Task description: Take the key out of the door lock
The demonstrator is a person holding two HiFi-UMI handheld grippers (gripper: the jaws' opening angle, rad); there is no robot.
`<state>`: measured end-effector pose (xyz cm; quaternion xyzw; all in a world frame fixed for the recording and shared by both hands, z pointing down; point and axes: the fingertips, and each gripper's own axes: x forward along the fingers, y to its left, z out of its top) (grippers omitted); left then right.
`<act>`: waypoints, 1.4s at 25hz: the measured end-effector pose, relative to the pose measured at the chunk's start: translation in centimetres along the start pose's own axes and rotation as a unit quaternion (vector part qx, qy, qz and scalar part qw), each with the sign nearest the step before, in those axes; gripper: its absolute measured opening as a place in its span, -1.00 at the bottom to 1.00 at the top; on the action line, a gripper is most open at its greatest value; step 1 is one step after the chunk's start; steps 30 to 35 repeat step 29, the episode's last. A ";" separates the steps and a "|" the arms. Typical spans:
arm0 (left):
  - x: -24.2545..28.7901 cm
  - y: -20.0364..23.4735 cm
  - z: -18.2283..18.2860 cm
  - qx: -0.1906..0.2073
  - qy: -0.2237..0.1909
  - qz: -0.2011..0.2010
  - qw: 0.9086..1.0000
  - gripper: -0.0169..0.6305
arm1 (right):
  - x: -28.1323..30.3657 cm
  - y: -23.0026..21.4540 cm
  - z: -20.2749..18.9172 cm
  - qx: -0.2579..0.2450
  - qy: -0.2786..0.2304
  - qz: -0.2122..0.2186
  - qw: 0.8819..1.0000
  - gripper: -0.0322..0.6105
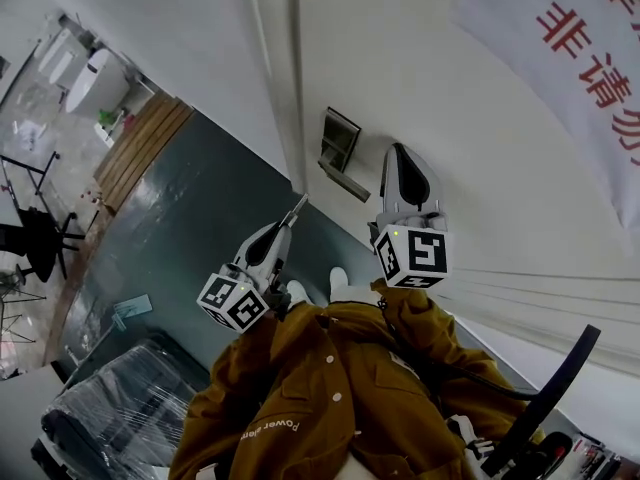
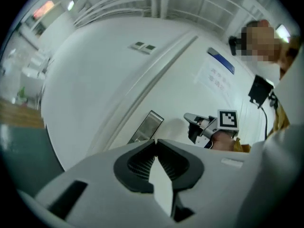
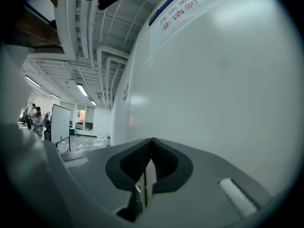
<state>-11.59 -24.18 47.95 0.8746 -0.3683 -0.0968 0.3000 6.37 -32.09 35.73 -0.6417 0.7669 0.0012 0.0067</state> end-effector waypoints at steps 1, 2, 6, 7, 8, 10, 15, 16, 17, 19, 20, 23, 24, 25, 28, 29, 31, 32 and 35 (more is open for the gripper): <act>-0.2 -0.7 0.7 0.040 -0.001 0.005 0.999 -0.89 | -0.1 0.6 0.0 -0.003 -0.003 0.019 1.000 -0.89; -0.2 -1.4 1.3 0.077 -0.001 0.009 0.997 -0.89 | -0.2 1.3 0.0 -0.007 -0.005 0.035 0.999 -0.89; -0.4 -4.2 3.2 0.172 -0.013 0.015 0.985 -0.89 | -1.0 3.4 -1.1 -0.012 0.008 0.084 0.996 -0.89; -0.4 -4.8 3.5 0.183 -0.017 0.017 0.983 -0.89 | -1.3 3.9 -1.7 -0.013 0.014 0.095 0.995 -0.89; -0.4 -5.3 3.7 0.192 -0.020 0.020 0.981 -0.89 | -1.7 4.4 -2.4 -0.015 0.020 0.105 0.994 -0.89; -0.4 -6.0 3.5 0.205 -0.020 0.026 0.978 -0.89 | -2.8 5.2 -3.7 -0.020 0.031 0.122 0.992 -0.89; -0.2 -6.4 2.7 0.218 -0.013 0.037 0.975 -0.89 | -4.6 6.1 -5.6 -0.022 0.048 0.142 0.988 -0.89; -0.2 -6.2 2.6 0.216 -0.013 0.041 0.975 -0.89 | -4.7 6.2 -5.7 -0.022 0.050 0.143 0.988 -0.89; -0.1 -6.0 2.4 0.214 -0.012 0.046 0.976 -0.89 | -4.8 6.3 -5.8 -0.023 0.050 0.145 0.988 -0.89; 0.1 -5.6 2.1 0.215 -0.009 0.053 0.975 -0.89 | -5.0 6.5 -5.8 -0.026 0.050 0.149 0.987 -0.89; 0.1 -5.5 2.0 0.216 -0.008 0.055 0.975 -0.89 | -5.0 6.6 -5.8 -0.026 0.048 0.151 0.987 -0.89; 0.2 -5.3 1.9 0.216 -0.007 0.060 0.975 -0.89 | -5.1 6.5 -5.7 -0.026 0.047 0.154 0.987 -0.89; 0.2 -5.3 1.9 0.216 -0.007 0.061 0.975 -0.89 | -5.2 6.5 -5.8 -0.026 0.047 0.155 0.986 -0.89; 0.2 -5.3 2.0 0.216 -0.007 0.062 0.974 -0.89 | -5.2 6.4 -5.8 -0.026 0.048 0.155 0.986 -0.89; 0.2 -5.3 2.1 0.217 -0.008 0.063 0.974 -0.89 | -5.4 6.4 -6.0 -0.024 0.050 0.157 0.986 -0.89; 0.2 -5.3 2.2 0.218 -0.008 0.063 0.974 -0.89 | -5.4 6.4 -6.0 -0.022 0.051 0.157 0.986 -0.89; 0.2 -5.3 2.2 0.218 -0.008 0.063 0.974 -0.89 | -5.4 6.4 -6.0 -0.022 0.051 0.157 0.986 -0.89; 0.2 -5.3 2.2 0.218 -0.008 0.063 0.974 -0.89 | -5.4 6.4 -6.0 -0.022 0.051 0.157 0.986 -0.89; 0.2 -5.3 2.2 0.218 -0.008 0.063 0.974 -0.89 | -5.4 6.4 -6.0 -0.022 0.051 0.157 0.986 -0.89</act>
